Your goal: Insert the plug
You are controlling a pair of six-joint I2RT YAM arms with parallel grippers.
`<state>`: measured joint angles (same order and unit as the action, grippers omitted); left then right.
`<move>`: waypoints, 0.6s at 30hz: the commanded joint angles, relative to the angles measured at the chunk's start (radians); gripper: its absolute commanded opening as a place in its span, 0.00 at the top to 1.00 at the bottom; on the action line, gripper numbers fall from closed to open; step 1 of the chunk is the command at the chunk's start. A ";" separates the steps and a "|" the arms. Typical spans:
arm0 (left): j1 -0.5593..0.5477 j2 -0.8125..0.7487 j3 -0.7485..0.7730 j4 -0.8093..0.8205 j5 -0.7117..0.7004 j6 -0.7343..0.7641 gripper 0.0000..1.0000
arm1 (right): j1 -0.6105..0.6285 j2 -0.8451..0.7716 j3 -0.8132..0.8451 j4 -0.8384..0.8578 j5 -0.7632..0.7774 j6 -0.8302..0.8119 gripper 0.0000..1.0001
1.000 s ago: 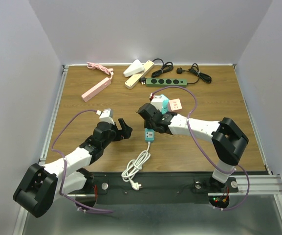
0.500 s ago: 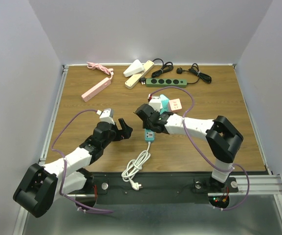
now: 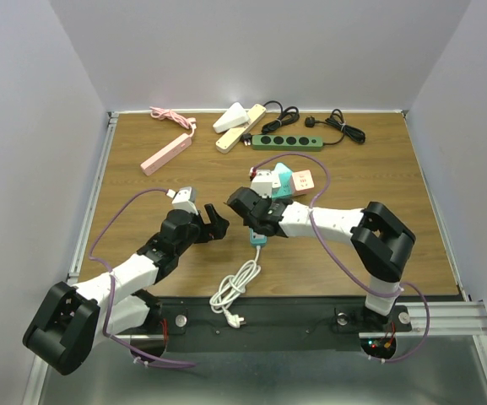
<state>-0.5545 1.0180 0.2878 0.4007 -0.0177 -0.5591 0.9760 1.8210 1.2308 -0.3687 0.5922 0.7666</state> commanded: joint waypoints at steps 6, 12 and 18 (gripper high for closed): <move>0.007 -0.012 -0.016 0.044 0.013 0.022 0.01 | 0.050 0.096 -0.013 -0.070 0.012 0.003 1.00; 0.010 -0.021 -0.012 0.035 0.013 0.025 0.01 | 0.047 0.182 -0.022 -0.065 -0.061 -0.006 1.00; 0.011 -0.044 -0.015 0.023 0.013 0.021 0.01 | 0.043 0.218 -0.050 -0.027 -0.129 -0.006 1.00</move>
<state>-0.5507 1.0096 0.2874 0.4019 -0.0082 -0.5564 1.0168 1.9026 1.2758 -0.3202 0.6640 0.7349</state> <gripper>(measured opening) 0.986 0.366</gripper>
